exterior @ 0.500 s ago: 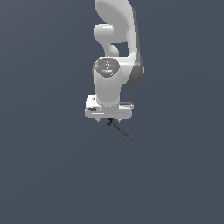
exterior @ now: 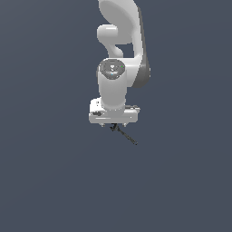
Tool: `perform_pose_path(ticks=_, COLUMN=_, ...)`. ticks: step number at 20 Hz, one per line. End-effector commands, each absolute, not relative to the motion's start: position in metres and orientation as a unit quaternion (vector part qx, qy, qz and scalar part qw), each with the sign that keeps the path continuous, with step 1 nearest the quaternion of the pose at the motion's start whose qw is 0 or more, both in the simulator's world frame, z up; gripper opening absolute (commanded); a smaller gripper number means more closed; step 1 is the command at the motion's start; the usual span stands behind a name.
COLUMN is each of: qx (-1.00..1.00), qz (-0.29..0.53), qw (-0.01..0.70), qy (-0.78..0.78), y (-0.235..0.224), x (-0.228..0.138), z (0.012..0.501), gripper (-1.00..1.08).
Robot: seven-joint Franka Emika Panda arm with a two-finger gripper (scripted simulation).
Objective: Pick up the object and move it to a goal position.
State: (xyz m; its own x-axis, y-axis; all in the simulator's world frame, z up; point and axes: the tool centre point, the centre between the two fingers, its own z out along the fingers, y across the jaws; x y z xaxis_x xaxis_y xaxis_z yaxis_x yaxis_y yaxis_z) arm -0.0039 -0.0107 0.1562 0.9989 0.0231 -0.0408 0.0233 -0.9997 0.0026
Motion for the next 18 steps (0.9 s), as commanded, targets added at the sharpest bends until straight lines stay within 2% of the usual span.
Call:
perform_pose_path(ticks=1, qx=1.0, qz=-0.019, qw=0.001, qy=0.017, y=-0.009, x=-0.002, z=0.158, gripper=1.0)
perform_pose_path(ticks=18, qx=0.995, qz=-0.015, qw=0.003, qy=0.103, y=0.0, x=-0.01, z=0.13, gripper=1.0)
